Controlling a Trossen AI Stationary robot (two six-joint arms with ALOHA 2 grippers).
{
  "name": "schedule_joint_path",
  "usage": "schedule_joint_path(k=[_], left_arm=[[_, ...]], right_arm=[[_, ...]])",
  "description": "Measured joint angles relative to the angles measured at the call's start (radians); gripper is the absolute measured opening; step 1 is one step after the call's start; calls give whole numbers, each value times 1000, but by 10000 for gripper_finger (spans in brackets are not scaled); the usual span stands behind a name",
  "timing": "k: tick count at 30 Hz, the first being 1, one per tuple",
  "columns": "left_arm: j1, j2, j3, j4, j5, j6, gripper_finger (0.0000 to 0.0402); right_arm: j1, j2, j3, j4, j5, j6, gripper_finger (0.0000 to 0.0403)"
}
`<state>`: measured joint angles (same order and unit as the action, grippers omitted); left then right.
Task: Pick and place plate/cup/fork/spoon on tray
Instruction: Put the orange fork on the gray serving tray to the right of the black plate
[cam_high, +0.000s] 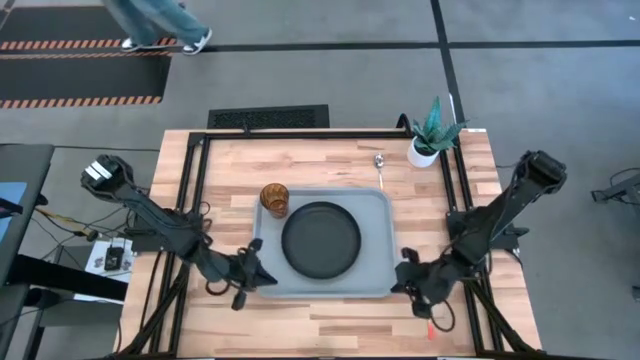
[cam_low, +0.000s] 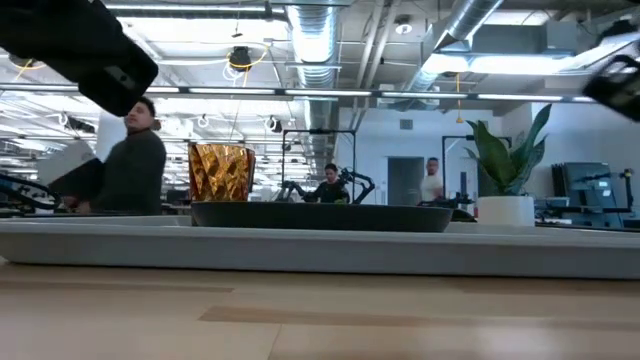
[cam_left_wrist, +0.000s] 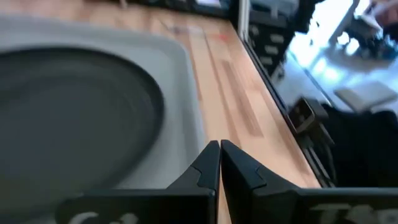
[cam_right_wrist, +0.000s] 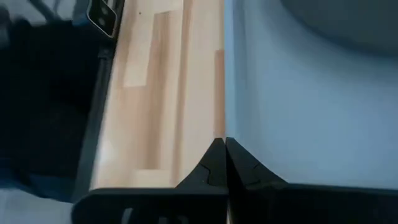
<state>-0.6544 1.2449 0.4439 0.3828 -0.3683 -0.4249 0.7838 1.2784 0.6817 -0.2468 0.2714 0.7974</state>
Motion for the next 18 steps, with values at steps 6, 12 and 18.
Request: schedule_joint_path(k=[6, 12, 18], left_arm=[[0, -93, -95, 72, -103, 77, 0], [1, -148, -157, 107, -158, 92, 0], [1, -155, -160, 104, -178, 115, 0]], right_arm=[[126, 23, 35, -139, 21, 431, 11], [251, 94, 102, -259, -15, 819, 34], [297, 166, 170, -474, -116, 1167, 75]])
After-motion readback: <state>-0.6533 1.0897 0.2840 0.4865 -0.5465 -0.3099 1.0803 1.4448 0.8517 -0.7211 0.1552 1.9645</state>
